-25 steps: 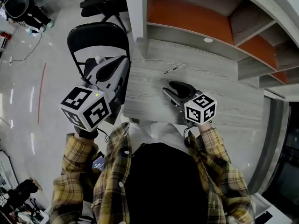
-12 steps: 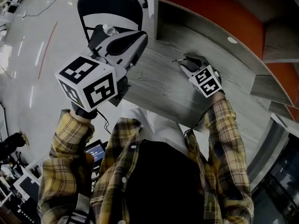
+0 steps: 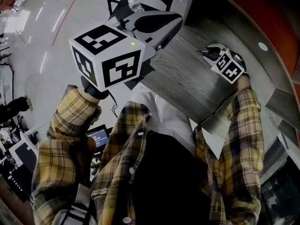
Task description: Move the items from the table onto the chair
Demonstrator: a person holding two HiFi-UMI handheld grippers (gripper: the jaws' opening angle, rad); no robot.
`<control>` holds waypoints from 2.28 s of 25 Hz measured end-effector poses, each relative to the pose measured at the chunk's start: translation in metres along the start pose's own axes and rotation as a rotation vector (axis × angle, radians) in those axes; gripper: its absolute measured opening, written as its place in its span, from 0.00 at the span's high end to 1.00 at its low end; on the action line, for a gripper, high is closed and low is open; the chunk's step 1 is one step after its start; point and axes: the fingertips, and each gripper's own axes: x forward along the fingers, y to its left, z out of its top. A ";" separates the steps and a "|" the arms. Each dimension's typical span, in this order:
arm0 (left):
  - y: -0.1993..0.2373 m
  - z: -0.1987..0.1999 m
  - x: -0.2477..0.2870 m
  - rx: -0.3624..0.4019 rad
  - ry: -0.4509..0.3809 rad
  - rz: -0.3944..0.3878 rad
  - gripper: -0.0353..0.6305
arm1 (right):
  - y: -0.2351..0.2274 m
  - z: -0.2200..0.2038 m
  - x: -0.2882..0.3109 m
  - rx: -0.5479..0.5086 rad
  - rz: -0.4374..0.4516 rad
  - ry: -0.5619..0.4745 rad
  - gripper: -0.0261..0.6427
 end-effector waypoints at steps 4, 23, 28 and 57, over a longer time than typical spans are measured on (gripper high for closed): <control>0.005 -0.003 0.001 -0.009 0.001 0.004 0.94 | 0.002 0.000 0.007 -0.013 0.058 0.015 0.81; 0.007 -0.021 -0.027 -0.037 -0.047 -0.036 0.94 | 0.005 0.043 -0.017 0.439 -0.142 -0.211 0.87; 0.024 -0.016 -0.057 -0.040 -0.067 -0.046 0.94 | 0.006 0.118 -0.042 0.495 -0.226 -0.346 0.87; 0.316 -0.155 -0.264 -0.348 -0.128 0.379 0.94 | -0.021 0.407 0.226 0.793 -0.239 -0.464 0.87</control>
